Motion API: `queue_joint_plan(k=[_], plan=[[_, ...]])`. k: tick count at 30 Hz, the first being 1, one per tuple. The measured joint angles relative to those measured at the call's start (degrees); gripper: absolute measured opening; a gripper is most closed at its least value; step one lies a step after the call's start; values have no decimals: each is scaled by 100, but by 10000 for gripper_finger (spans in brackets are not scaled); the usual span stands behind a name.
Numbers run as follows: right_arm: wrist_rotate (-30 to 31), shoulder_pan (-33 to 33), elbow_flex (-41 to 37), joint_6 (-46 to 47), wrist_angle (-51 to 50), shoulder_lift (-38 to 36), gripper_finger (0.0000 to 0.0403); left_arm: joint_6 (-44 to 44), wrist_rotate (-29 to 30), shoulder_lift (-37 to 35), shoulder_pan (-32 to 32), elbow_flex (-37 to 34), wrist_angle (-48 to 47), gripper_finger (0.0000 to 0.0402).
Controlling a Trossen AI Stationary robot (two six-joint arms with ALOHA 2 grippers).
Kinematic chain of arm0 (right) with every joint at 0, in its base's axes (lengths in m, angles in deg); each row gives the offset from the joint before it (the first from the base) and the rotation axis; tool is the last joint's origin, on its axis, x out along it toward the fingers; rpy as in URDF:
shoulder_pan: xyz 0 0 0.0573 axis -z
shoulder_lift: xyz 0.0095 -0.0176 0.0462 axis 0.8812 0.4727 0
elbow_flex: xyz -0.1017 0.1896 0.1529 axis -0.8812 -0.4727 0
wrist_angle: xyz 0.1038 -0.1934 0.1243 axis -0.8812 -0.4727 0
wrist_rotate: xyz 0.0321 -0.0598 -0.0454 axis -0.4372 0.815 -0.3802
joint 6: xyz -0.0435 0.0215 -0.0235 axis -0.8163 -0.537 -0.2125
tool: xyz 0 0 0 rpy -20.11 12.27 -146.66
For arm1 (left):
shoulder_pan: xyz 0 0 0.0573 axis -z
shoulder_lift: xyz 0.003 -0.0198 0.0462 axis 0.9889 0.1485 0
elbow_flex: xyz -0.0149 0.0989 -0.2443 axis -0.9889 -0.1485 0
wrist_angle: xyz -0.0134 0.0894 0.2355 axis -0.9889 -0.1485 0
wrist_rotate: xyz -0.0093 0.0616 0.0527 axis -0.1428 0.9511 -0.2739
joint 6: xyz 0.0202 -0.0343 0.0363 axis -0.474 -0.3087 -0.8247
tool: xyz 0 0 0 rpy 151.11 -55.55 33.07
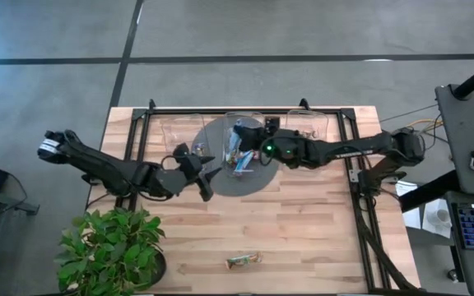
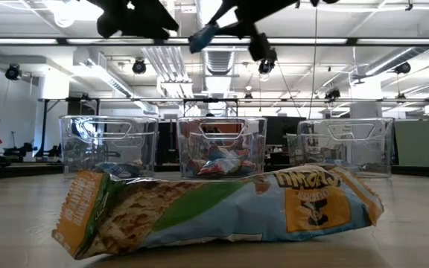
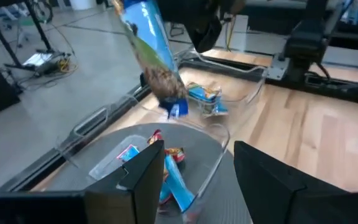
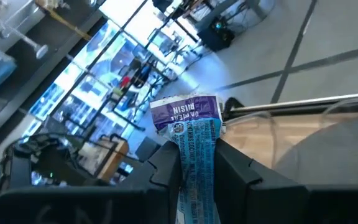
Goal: Pick and place Granola Bars by type
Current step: Put the blue granola bar into the left transparent bin
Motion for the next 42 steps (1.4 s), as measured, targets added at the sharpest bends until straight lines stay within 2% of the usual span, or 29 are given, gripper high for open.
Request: queue_joint_plan(k=[3, 8, 17, 27, 37, 42], plan=[[-91, -2, 323, -70, -45, 320, 68, 128, 65, 175, -65, 42, 98, 176], [-239, 6, 687, 145, -181, 695, 68, 152, 634, 332, -97, 147, 92, 176], [-590, -15, 1220, 178, -188, 1112, 68, 343, 561, 543, -385, 153, 73, 176], [-474, -46, 1256, 207, -488, 1055, 68, 343, 975, 415, -465, 136, -100, 176], [-655, -84, 1254, 400, -701, 1041, 68, 287, 836, 432, -624, 94, -130, 174], [-691, -90, 1250, 401, -993, 1044, 68, 203, 822, 434, -629, 94, -130, 149]])
